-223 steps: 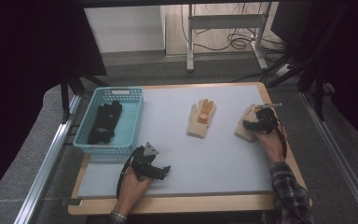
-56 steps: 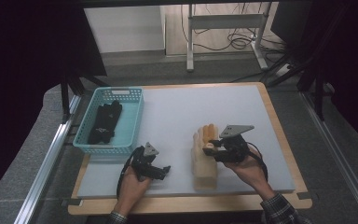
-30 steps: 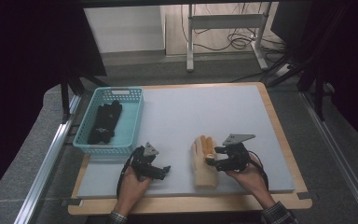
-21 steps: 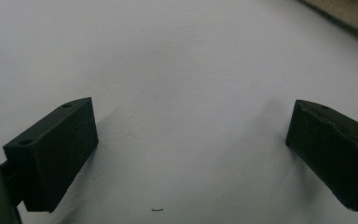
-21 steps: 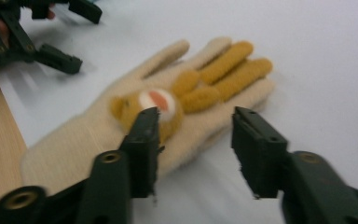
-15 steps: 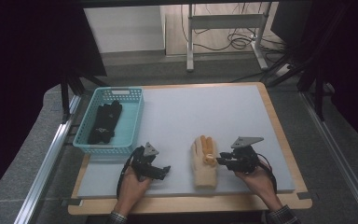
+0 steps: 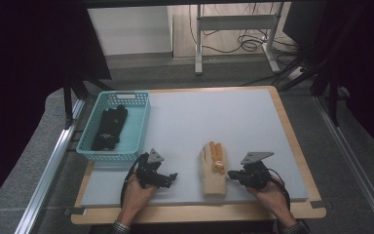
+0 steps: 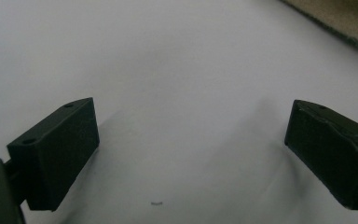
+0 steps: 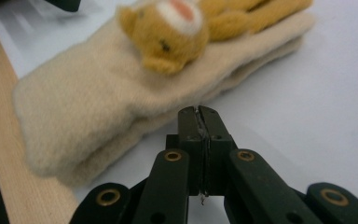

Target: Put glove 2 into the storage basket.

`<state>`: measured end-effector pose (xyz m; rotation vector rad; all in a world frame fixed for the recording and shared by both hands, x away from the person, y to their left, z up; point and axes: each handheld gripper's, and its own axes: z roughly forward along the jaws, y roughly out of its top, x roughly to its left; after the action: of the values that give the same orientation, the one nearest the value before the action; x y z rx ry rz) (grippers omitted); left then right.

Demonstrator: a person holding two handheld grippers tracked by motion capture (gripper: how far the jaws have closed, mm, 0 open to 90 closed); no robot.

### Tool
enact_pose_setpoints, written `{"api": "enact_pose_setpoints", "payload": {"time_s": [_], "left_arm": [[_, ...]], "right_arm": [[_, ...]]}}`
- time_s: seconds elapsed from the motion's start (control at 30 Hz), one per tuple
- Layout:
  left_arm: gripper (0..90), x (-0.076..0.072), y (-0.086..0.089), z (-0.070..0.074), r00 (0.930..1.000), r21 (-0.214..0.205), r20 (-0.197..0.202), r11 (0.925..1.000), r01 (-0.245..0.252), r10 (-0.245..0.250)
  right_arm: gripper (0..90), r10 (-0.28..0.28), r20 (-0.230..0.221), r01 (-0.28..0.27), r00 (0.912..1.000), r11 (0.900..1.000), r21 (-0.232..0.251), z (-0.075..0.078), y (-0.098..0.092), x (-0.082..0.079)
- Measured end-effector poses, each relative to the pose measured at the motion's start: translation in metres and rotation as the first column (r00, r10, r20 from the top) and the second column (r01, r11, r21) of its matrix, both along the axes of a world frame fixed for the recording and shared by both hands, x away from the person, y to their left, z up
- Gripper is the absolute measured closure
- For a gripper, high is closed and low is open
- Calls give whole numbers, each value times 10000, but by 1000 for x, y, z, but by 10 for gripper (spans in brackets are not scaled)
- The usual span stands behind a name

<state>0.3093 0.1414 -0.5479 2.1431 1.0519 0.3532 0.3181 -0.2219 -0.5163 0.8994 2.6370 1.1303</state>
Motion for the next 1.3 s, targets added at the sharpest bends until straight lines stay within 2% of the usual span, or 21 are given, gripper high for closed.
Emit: {"api": "enact_pose_setpoints", "payload": {"time_s": [0.1,0.23,0.53,0.7,1.03,1.3], "left_arm": [[29,-4,5,-1,9998,303,82,9994,-164,162],[25,-8,17,-2,9986,228,97,9983,-529,527],[12,-10,28,-3,9970,343,154,9964,-769,765],[3,-10,38,-3,9947,393,204,9940,-1018,1011],[14,-10,43,-4,9959,243,-5,9956,-906,907],[14,-10,43,-4,9959,262,-22,9956,-899,900]], "right_arm": [[875,209,-69,-209,9998,9998,5,-5,3,-4],[875,337,-163,-337,9993,9994,-13,-9,9,-5],[872,679,-230,-678,9974,9977,66,-11,26,-5],[852,829,-190,-827,9964,9965,115,-12,44,-5],[839,892,36,-893,9960,9960,94,-14,75,3],[839,845,436,-834,9955,9962,-265,-14,100,17]]}}
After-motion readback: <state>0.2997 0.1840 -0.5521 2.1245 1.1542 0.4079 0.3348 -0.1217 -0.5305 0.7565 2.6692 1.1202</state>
